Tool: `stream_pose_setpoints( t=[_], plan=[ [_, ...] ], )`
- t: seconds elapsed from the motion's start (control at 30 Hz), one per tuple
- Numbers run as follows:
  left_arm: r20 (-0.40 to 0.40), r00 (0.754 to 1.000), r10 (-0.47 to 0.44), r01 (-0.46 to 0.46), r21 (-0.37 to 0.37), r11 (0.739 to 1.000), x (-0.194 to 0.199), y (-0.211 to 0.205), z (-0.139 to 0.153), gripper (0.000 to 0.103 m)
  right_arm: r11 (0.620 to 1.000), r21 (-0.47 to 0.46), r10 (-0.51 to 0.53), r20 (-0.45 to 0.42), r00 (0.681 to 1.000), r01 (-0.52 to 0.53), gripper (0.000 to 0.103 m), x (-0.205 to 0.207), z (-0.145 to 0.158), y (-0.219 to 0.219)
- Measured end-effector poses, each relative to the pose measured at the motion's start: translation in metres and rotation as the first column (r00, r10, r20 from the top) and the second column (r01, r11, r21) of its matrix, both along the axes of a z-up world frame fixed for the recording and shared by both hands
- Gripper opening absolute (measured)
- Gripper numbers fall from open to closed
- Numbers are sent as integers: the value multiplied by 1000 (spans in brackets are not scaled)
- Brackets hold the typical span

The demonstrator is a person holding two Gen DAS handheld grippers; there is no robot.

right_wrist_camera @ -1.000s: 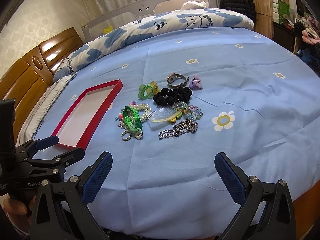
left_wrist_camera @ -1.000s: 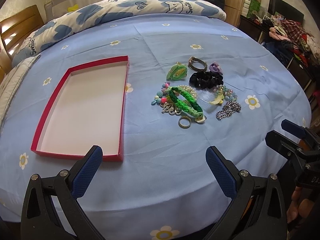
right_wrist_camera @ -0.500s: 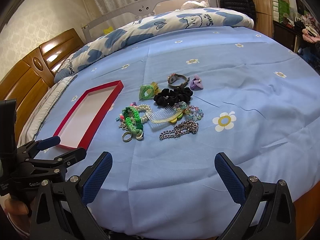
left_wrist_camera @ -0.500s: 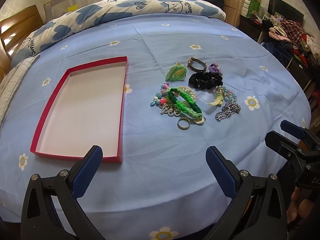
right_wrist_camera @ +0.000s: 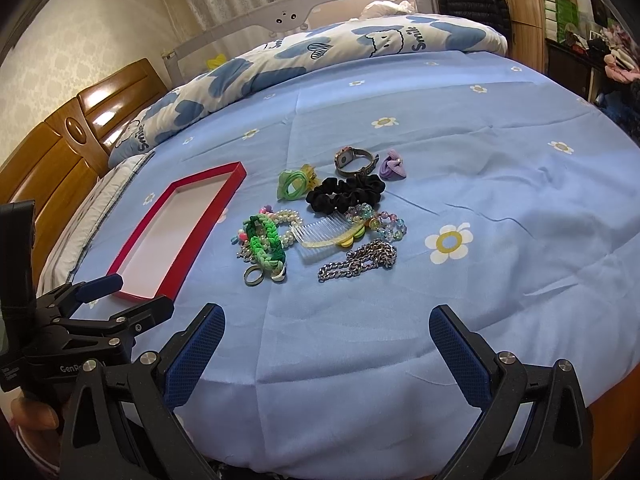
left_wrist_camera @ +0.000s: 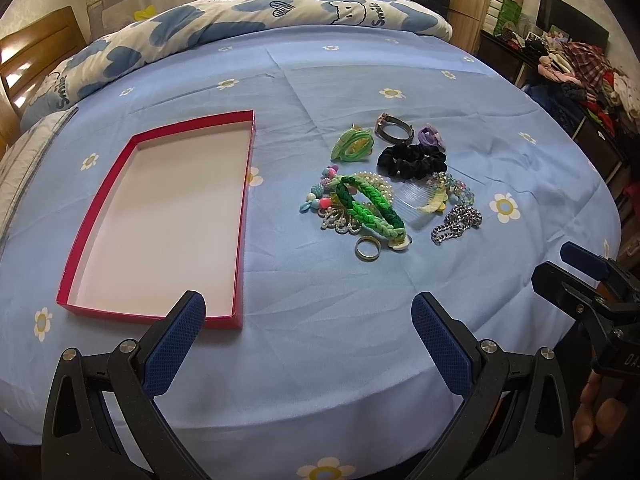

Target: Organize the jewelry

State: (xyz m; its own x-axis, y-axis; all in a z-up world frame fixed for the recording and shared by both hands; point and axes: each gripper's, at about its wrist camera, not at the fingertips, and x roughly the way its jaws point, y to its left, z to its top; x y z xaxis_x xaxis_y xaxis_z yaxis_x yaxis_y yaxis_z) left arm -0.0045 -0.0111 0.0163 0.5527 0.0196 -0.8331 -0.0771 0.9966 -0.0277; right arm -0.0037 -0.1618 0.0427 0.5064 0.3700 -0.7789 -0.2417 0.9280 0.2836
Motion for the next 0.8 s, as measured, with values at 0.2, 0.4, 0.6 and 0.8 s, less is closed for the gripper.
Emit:
stream_pose_setpoints(
  t=[0.2,0.4,0.6,0.8],
  plan=[
    [-10,1000,1,-1,-22,1000,7,4,-5,103,1000,22,1,-2,1000,-1,103,3,-3,-4],
    [-27,1000,0,-2,-65,998,21,9,-10,103,999,32,-1,6,1000,1,102,12,-5,-7],
    [-30,1000,-5,2,-107,994,40,14,-10,96,999,43,-12,0,1000,12,101,31,-10,-11],
    [-42,999,-20,13,-146,989,67,13,-16,86,998,53,-26,10,1000,26,93,63,-12,-13]
  ],
)
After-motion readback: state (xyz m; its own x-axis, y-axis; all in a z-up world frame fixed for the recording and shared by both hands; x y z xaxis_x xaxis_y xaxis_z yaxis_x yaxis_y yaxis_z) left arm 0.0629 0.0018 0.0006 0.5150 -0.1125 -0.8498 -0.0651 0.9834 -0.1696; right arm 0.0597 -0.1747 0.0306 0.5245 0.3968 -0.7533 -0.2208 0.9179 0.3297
